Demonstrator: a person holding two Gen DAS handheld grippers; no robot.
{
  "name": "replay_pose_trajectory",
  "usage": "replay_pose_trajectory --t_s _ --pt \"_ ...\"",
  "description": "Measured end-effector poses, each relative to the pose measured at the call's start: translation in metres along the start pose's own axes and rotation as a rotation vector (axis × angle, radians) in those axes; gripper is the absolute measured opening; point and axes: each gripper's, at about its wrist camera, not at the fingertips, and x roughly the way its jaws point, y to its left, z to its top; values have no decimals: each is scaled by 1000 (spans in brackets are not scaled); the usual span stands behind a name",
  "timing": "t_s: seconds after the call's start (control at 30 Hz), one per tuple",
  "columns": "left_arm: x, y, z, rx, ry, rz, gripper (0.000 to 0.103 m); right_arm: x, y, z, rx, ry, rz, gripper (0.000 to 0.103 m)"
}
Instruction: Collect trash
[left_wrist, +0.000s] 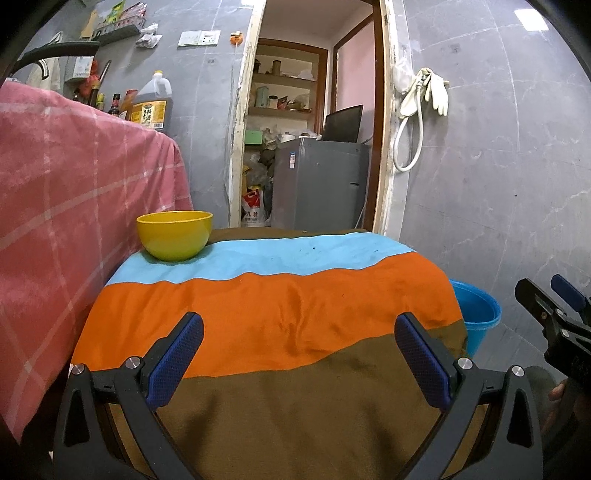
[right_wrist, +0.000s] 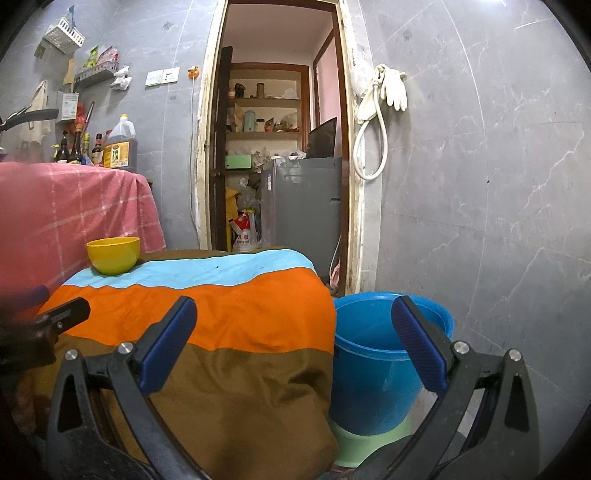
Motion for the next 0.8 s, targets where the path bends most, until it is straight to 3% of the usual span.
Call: replay_pose_trajectory --t_s 0.8 --pt "-2 9 -1 -25 -17 -2 102 0 -1 0 1 -2 0 103"
